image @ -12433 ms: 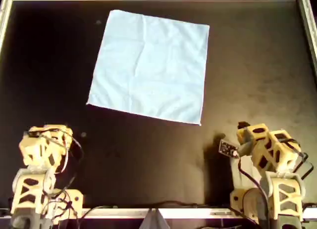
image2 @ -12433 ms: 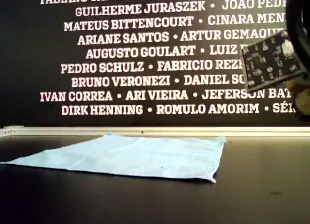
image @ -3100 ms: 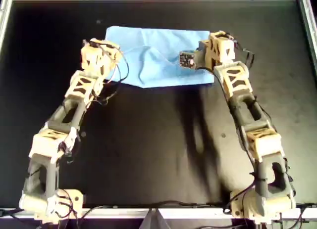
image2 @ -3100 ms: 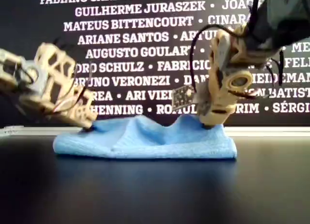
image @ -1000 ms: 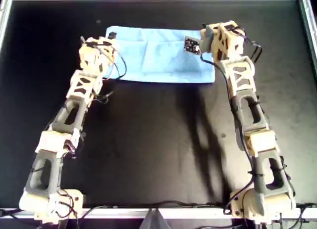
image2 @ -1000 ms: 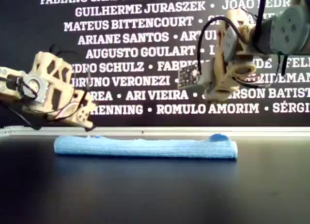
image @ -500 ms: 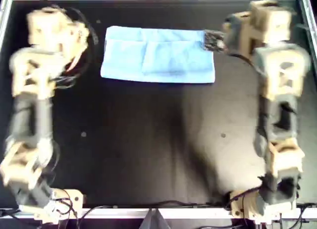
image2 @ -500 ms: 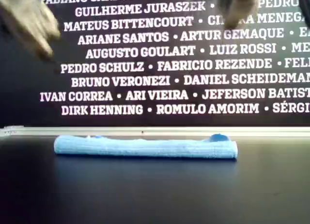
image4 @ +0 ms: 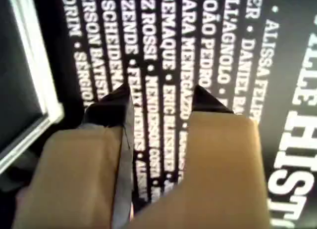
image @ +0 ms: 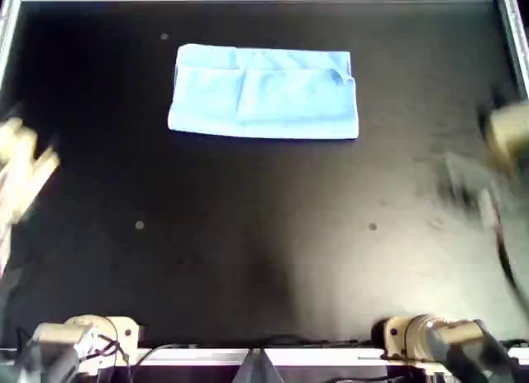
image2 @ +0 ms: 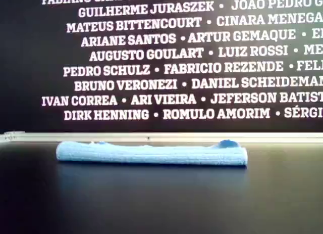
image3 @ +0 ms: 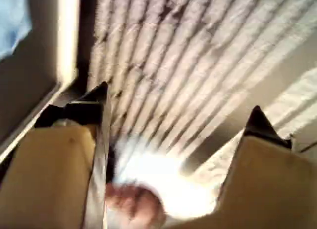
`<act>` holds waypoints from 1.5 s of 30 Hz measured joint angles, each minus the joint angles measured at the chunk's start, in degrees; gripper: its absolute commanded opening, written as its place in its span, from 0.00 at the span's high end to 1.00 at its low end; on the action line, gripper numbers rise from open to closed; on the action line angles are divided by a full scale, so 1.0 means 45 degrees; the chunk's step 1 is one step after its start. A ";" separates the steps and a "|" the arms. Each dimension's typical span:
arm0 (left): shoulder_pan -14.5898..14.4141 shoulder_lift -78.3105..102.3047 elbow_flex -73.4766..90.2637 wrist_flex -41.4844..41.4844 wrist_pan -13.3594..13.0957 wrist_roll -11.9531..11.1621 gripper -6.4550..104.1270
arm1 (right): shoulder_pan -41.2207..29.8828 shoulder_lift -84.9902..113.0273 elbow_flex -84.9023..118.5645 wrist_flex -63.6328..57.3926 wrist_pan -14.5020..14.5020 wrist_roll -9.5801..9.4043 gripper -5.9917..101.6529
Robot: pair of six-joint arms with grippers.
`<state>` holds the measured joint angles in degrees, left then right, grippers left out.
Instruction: Fold a cloth
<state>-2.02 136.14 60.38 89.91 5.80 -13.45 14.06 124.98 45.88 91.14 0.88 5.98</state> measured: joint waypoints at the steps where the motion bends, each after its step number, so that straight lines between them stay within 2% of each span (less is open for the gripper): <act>1: 0.0410 0.1035 0.1016 0.0000 0.0000 -0.0039 0.07 | -0.0039 0.1289 0.1387 -0.0059 0.0000 0.0000 0.48; 2: 0.0664 0.1992 0.2051 -0.0020 -0.0020 -0.0039 0.07 | -0.0039 0.2129 0.2676 -0.0254 0.0000 -0.0039 0.48; 5: 0.0977 0.3906 0.5547 -0.0996 -0.0020 0.0742 0.07 | -0.0039 0.4141 0.6562 -0.1895 -0.0098 -0.0098 0.48; 8: 0.1152 0.4531 0.9180 -0.4023 0.0059 0.1875 0.07 | -0.0039 0.5371 1.0879 -0.5156 0.0059 -0.0117 0.48; 9: 0.1152 0.4512 1.0586 -0.5215 0.0059 0.2090 0.07 | -0.0078 0.5527 1.2207 -0.6211 -0.0020 -0.0117 0.48; 13: 0.1191 0.4160 1.5996 -1.0039 0.0000 0.2363 0.07 | -0.0840 0.5781 1.8164 -1.0762 0.0215 -0.0117 0.48; 16: 0.1211 0.4277 1.8770 -1.2422 0.0000 0.2480 0.07 | -0.1387 0.6465 2.2012 -1.3496 0.0156 -0.0117 0.49; 18: 0.1211 0.4395 1.9941 -1.3359 0.0039 0.2559 0.07 | -0.1758 0.7324 2.3789 -1.4922 0.0020 -0.0117 0.49; 20: 0.1211 0.4492 2.0957 -1.3828 0.0137 0.2578 0.07 | -0.2031 0.8145 2.5293 -1.5664 0.0117 -0.0117 0.49; 24: 0.1211 0.5254 2.2598 -1.4688 0.0215 0.2578 0.07 | -0.1875 0.9395 2.7598 -1.6133 -0.0098 -0.0117 0.49; 30: 0.1211 0.6387 2.5098 -1.5645 0.0215 0.2578 0.07 | -0.1914 0.9941 2.8301 -1.6270 0.0000 -0.0117 0.49; 45: 0.1191 0.6758 2.5137 -1.5742 0.0215 0.2559 0.07 | -0.1914 1.0000 2.8301 -1.6270 -0.0078 -0.0156 0.48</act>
<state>3.34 166.55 173.50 19.07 6.77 -1.93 5.45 169.98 173.23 17.93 0.53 5.27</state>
